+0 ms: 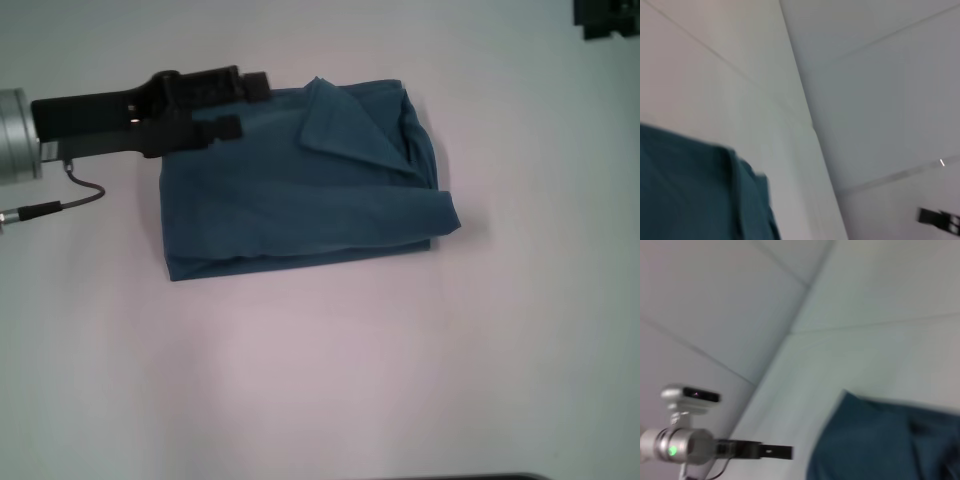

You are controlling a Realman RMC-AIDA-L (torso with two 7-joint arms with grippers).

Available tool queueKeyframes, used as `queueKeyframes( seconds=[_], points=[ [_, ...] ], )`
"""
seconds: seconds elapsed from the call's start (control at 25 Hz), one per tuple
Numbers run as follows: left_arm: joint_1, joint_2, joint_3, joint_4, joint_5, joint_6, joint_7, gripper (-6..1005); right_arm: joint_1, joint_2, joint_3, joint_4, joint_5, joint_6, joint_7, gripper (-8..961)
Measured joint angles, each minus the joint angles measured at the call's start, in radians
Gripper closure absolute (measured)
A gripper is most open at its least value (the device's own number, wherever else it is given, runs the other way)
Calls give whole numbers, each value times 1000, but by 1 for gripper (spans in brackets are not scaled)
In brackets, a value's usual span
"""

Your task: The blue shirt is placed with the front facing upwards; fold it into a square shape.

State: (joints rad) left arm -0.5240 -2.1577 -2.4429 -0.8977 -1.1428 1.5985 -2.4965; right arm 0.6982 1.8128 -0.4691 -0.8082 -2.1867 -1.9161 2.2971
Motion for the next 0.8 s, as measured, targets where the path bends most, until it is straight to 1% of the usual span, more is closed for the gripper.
queueKeyframes(
  seconds=[0.04, 0.08, 0.2, 0.24, 0.28, 0.36, 0.4, 0.44, 0.48, 0.52, 0.6, 0.72, 0.8],
  points=[
    [2, 0, -4, 1, -1, -6, 4, 186, -8, 20, 3, -2, 19, 0, -67, 127],
    [8, 1, -19, 3, -3, -17, 11, 176, -23, 45, 8, -12, 50, 8, -171, 127],
    [18, 9, -62, 6, -4, -20, 20, 145, -82, 131, 15, -77, 116, 64, -453, 127],
    [31, 17, -82, 5, -5, -15, 23, 135, -127, 198, 0, -151, 119, 135, -606, 127],
    [31, 17, -82, 5, -5, -15, 23, 135, -127, 198, 0, -151, 119, 135, -606, 127],
    [45, 28, -98, 6, -6, -12, 24, 135, -167, 254, -31, -209, 95, 211, -716, 127],
    [53, 31, -109, 8, -6, -11, 24, 136, -183, 270, -57, -222, 84, 243, -759, 127],
    [63, 34, -122, 11, -6, -9, 24, 136, -195, 278, -81, -224, 80, 267, -781, 127],
    [63, 34, -122, 11, -6, -9, 24, 136, -199, 279, -100, -220, 80, 287, -789, 128],
    [81, 41, -147, 12, -12, -1, 24, 136, -199, 276, -112, -211, 81, 298, -775, 128],
    [93, 46, -160, 12, -20, 9, 24, 136, -190, 272, -126, -204, 79, 313, -732, 128],
    [111, 55, -186, 13, -40, 26, 24, 137, -164, 267, -169, -224, 24, 313, -610, 128],
    [120, 63, -201, 14, -48, 35, 21, 137, -127, 259, -239, -244, -55, 307, -470, 128]
  ],
)
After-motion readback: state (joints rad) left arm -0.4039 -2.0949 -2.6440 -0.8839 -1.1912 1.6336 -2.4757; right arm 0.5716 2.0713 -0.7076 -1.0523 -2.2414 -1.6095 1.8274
